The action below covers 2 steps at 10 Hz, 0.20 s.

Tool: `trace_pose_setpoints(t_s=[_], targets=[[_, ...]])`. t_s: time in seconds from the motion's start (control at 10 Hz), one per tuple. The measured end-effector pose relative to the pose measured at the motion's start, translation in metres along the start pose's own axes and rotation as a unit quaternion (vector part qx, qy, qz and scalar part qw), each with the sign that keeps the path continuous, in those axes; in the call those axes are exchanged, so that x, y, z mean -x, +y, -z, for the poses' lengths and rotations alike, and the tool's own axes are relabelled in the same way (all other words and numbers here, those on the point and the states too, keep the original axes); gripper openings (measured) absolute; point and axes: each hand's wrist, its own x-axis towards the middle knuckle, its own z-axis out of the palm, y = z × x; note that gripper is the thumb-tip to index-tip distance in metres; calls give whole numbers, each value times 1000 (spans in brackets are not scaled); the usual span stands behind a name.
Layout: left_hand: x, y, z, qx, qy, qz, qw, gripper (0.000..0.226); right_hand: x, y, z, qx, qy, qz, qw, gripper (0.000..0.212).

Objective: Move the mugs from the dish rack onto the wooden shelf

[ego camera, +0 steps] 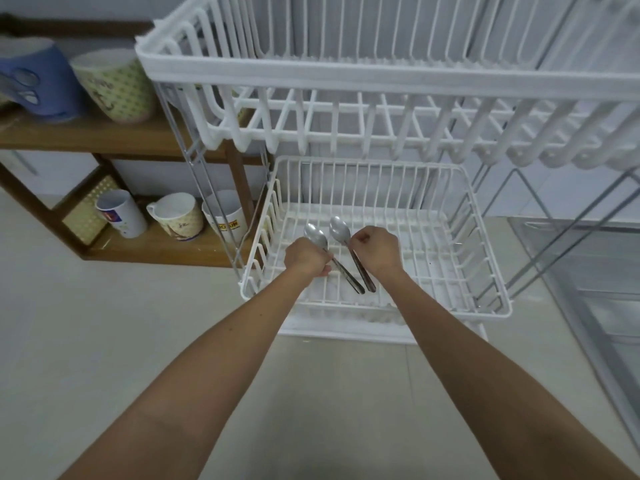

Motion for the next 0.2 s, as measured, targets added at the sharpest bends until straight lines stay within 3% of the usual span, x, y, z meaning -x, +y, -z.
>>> trace_pose_setpoints(t_s=[0.2], targets=[[35, -9, 27, -139, 79, -251, 955, 12, 38, -18, 4, -48, 79, 70, 993, 30]])
